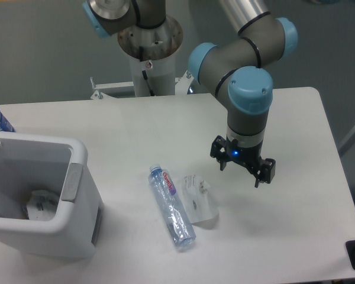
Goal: Place the trash in the trash can
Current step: 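Move the gripper down toward the small white paper item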
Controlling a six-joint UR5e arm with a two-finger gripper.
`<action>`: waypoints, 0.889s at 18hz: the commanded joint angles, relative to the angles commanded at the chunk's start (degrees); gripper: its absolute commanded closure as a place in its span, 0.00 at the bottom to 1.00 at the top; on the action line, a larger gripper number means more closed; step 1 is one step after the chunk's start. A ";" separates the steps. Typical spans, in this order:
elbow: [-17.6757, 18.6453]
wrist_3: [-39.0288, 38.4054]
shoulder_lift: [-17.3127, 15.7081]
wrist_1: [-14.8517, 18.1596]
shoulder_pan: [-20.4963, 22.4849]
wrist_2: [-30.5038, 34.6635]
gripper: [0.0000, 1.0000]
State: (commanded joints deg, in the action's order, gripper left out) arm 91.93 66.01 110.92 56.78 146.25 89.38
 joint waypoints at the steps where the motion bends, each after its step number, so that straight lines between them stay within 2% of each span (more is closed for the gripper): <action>1: 0.00 0.00 0.00 0.00 0.00 0.00 0.00; 9: 0.53 -0.09 0.52 -0.44 -0.96 -0.09 0.00; 11: 1.57 -0.26 1.23 -3.06 -1.40 -0.09 0.00; 14: 5.44 -4.11 1.06 -8.25 -1.49 -0.17 0.00; 16: 5.80 -9.03 1.23 -8.53 -1.93 -0.44 0.00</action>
State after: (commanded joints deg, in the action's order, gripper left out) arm 97.73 56.98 112.15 48.25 144.32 88.95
